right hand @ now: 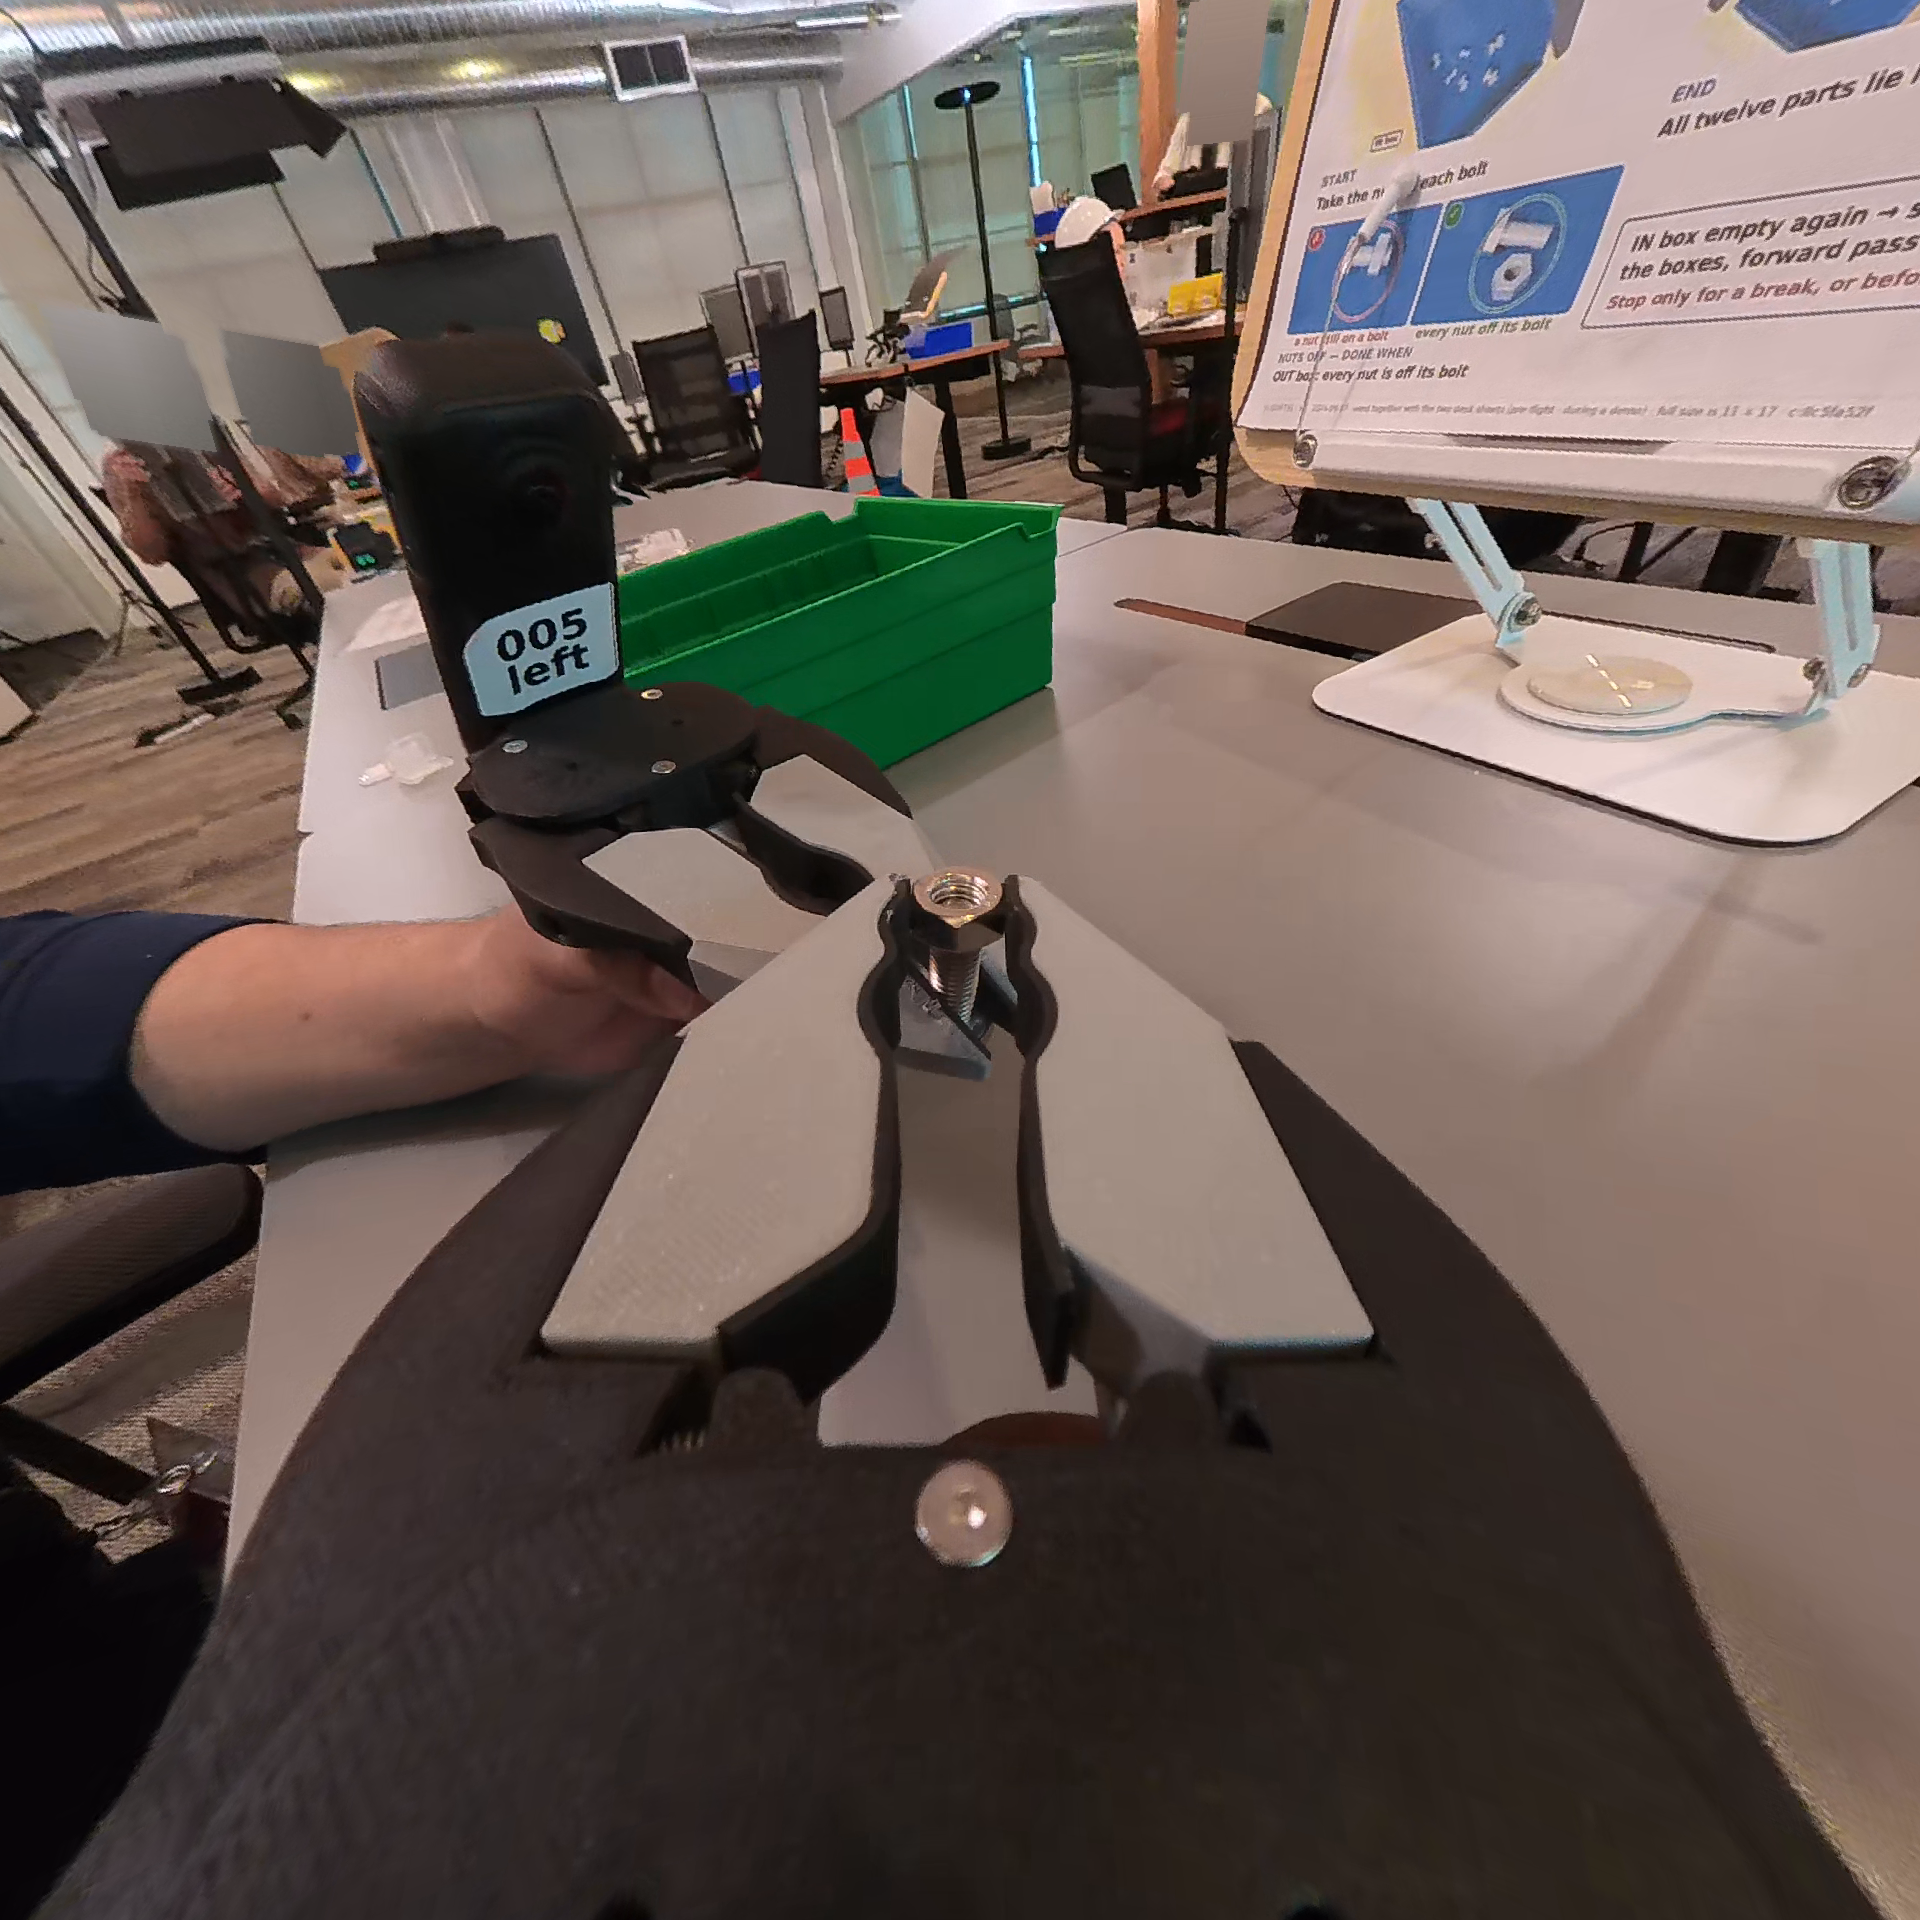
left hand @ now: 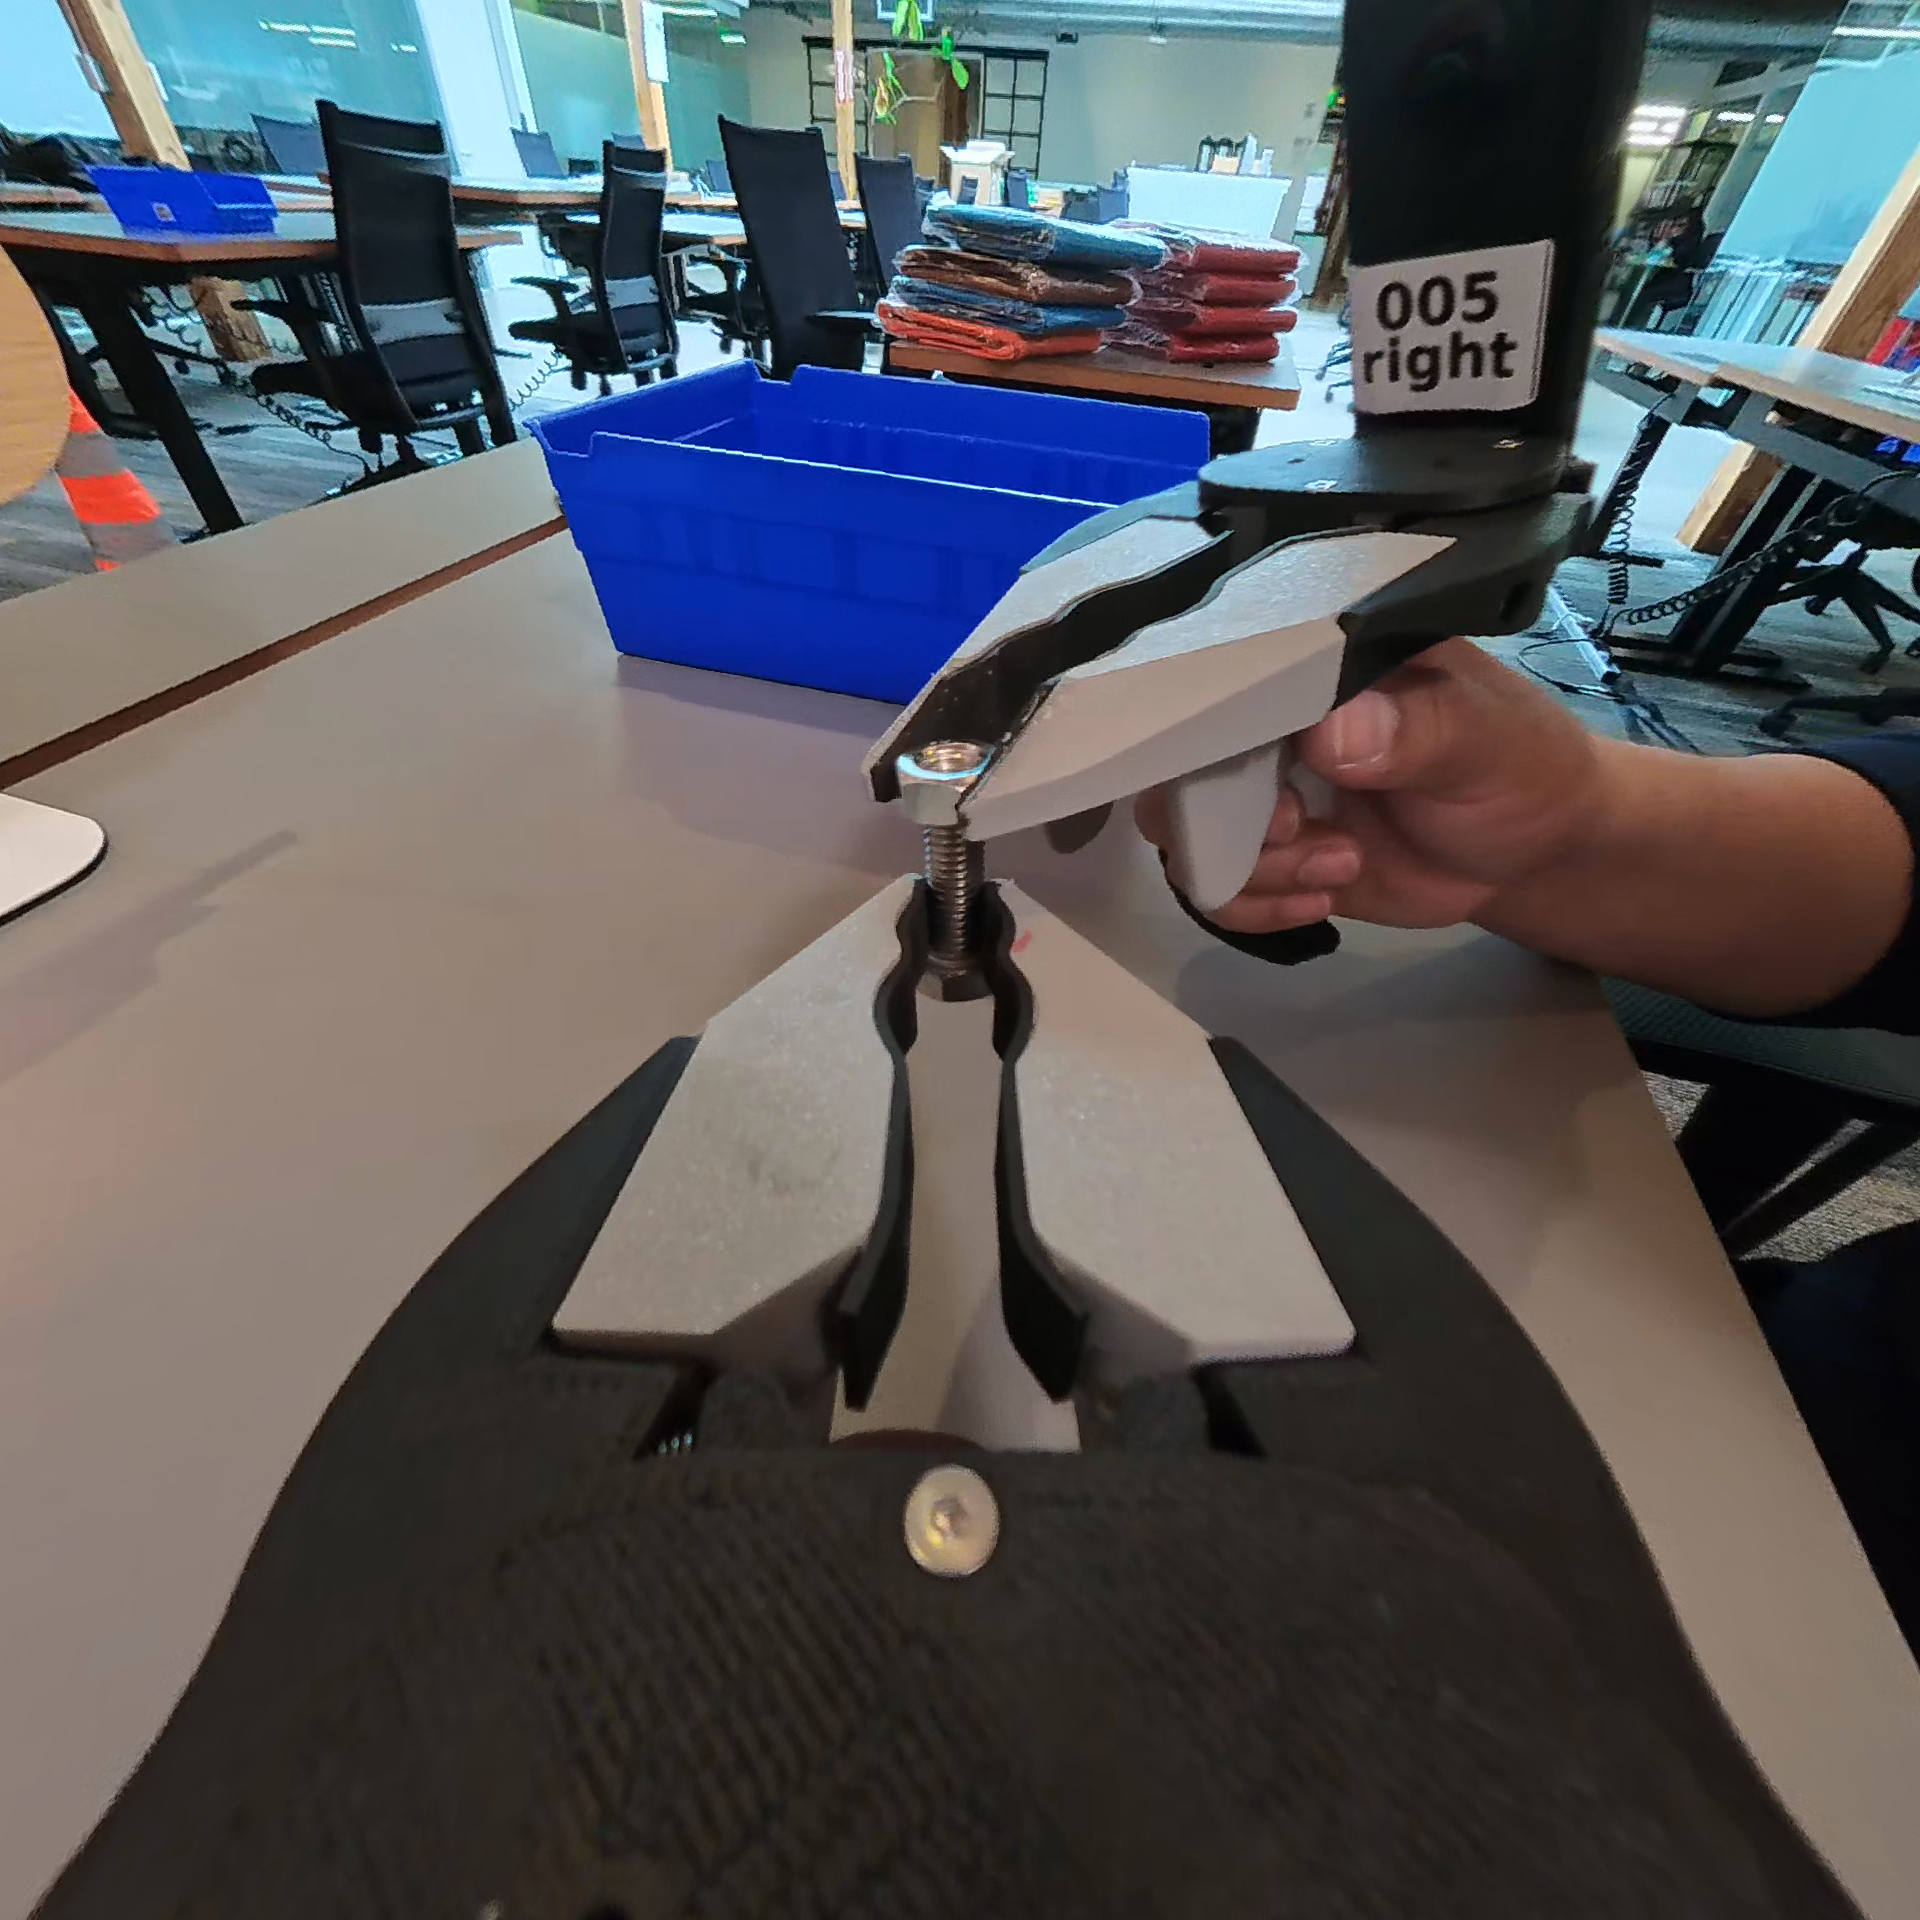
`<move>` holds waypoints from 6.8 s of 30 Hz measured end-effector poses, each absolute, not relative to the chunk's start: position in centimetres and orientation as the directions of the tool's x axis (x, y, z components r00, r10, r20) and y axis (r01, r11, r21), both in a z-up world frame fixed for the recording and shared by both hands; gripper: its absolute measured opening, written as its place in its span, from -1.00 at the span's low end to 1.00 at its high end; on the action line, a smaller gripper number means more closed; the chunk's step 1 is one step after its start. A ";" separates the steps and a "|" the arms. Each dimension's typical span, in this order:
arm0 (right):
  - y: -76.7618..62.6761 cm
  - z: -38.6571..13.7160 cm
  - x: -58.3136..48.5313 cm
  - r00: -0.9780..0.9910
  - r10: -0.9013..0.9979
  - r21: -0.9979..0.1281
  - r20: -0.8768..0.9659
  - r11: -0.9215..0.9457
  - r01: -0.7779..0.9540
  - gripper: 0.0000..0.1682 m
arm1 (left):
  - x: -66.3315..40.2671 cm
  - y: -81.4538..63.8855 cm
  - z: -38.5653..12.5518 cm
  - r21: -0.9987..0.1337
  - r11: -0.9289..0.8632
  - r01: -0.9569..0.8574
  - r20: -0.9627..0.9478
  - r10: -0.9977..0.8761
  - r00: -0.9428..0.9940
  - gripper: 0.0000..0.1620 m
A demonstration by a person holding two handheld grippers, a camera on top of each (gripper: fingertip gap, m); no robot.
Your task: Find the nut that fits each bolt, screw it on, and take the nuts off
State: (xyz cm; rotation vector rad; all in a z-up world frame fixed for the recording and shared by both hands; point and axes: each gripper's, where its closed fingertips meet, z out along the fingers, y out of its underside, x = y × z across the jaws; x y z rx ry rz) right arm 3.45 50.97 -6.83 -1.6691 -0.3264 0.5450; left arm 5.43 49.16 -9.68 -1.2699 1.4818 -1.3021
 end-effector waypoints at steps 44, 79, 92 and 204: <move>48.2 -5.6 0.6 0.601 0.783 -0.984 -0.161 -0.176 -0.035 -0.41 | 4.6 46.4 -8.5 -0.989 -0.064 -0.132 0.111 -0.916 -0.387 -0.91; 48.4 -6.2 2.1 0.650 0.731 -0.977 -0.207 -0.183 -0.107 -0.58 | 4.7 51.3 -9.4 -0.951 -0.247 -0.187 0.288 -0.928 -0.236 -0.91; 48.2 -5.4 3.0 0.576 0.750 -0.946 -0.324 -0.235 -0.225 -0.81 | 5.0 52.5 -10.3 -0.941 -0.262 -0.212 0.294 -0.946 -0.136 -0.92; 57.2 -12.0 10.4 0.946 0.318 -0.904 0.059 -0.386 0.186 -0.43 | 5.8 47.7 -12.9 -0.923 -0.042 -0.381 0.148 -0.955 -0.255 -0.48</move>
